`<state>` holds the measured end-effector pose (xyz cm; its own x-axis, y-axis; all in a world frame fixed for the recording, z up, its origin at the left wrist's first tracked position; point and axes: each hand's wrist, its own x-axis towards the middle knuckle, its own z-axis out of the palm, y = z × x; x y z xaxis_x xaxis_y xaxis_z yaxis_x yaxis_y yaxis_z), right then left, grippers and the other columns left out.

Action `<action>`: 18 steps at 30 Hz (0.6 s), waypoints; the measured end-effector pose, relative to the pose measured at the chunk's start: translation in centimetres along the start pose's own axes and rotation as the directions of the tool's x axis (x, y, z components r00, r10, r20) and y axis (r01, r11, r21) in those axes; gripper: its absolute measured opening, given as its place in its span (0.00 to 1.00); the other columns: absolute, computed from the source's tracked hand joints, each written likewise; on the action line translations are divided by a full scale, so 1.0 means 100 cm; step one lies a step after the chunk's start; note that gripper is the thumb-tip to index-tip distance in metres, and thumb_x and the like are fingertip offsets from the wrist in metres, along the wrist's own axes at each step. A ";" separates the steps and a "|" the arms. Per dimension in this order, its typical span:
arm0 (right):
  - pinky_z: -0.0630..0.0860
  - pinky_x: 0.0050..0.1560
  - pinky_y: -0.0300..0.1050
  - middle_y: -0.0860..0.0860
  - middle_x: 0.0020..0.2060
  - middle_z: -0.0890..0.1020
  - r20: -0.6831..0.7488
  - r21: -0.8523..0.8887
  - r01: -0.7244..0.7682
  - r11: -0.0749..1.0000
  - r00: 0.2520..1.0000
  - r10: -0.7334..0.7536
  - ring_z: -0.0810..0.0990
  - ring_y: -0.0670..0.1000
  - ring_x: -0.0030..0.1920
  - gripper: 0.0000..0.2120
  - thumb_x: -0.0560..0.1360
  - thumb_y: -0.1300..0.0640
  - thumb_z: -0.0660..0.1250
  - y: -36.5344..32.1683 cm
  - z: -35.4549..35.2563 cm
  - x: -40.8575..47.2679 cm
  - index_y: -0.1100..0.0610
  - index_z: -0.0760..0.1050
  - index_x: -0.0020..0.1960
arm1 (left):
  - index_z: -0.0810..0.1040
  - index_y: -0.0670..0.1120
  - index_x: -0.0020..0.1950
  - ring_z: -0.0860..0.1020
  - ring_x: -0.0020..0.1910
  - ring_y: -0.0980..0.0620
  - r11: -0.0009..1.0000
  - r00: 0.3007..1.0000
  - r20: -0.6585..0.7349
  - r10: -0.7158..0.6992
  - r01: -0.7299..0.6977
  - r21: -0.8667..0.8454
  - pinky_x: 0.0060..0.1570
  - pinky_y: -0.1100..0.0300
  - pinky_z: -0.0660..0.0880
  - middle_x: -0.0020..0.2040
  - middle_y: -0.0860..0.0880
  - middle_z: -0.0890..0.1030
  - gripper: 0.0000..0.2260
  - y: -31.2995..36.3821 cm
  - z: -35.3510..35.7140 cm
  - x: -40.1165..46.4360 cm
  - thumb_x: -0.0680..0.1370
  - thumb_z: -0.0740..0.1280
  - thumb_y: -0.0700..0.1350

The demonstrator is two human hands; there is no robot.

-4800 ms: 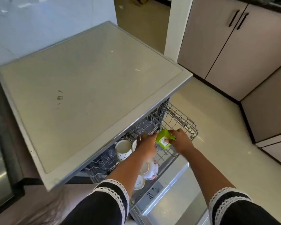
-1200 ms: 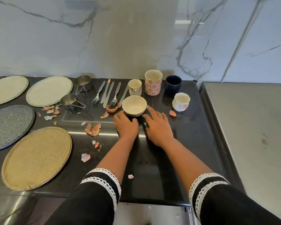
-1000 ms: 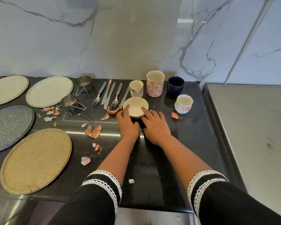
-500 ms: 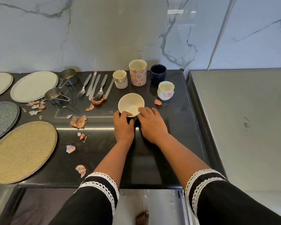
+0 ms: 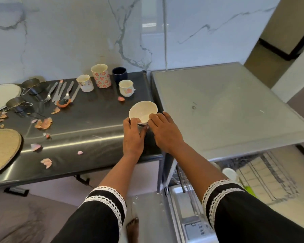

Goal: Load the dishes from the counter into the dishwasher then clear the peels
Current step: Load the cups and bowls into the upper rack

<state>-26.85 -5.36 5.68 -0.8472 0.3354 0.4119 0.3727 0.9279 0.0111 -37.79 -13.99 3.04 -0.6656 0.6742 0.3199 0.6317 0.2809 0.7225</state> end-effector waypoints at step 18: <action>0.68 0.43 0.52 0.61 0.50 0.73 -0.145 -0.030 -0.543 0.839 0.833 0.534 0.68 0.58 0.48 0.13 0.71 0.62 0.71 0.146 -0.125 -0.273 0.62 0.69 0.51 | 0.59 0.46 0.72 0.75 0.63 0.51 0.901 0.868 0.383 0.317 -0.149 -0.407 0.57 0.54 0.76 0.65 0.46 0.75 0.25 0.213 0.156 -0.143 0.80 0.59 0.58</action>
<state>6.45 -2.96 5.96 -0.4513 0.7513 0.4815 0.7846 0.5912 -0.1871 -8.61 -6.96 4.32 -0.2259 0.9354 0.2720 0.5073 -0.1254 0.8526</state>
